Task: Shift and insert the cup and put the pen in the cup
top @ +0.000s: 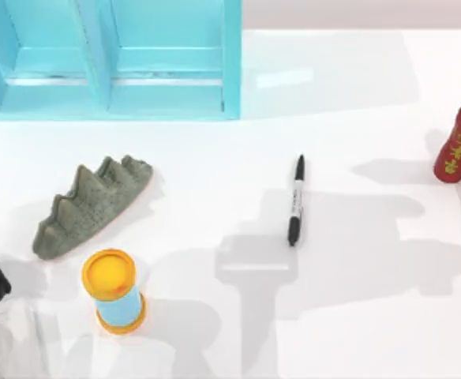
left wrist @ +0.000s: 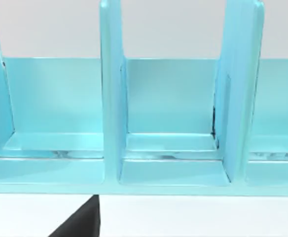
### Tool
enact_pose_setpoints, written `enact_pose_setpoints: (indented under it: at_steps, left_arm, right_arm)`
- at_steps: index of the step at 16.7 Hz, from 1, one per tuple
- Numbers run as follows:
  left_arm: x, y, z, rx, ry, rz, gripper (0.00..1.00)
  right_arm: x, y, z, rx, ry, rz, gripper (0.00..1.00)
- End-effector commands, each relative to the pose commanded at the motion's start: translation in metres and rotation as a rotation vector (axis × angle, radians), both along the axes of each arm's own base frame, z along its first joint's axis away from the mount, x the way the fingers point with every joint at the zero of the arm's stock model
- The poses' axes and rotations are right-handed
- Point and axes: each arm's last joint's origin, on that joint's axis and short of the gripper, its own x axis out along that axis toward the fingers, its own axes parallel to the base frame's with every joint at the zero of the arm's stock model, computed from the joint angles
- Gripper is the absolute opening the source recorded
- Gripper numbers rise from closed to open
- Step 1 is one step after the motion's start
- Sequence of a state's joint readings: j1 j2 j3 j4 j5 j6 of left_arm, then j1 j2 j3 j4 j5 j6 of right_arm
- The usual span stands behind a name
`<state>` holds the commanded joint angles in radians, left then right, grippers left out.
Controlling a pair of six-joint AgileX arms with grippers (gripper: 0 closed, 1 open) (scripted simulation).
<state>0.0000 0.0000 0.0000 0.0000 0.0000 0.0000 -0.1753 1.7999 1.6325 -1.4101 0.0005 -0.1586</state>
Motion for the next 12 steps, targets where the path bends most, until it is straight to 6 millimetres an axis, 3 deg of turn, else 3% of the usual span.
enact_pose_setpoints:
  at_steps: [4, 9, 12]
  left_arm:
    - [0.0, 0.0, 0.0, 0.0, 0.0, 0.0, 1.0]
    - [0.0, 0.0, 0.0, 0.0, 0.0, 0.0, 1.0]
    - [0.0, 0.0, 0.0, 0.0, 0.0, 0.0, 1.0]
  right_arm:
    - [-0.013, 0.033, 0.032, 0.001, -0.004, 0.002, 0.0]
    - [-0.012, 0.034, 0.03, 0.003, 0.002, -0.003, 0.0]
    - [-0.004, 0.054, 0.021, -0.007, 0.007, -0.004, 0.0]
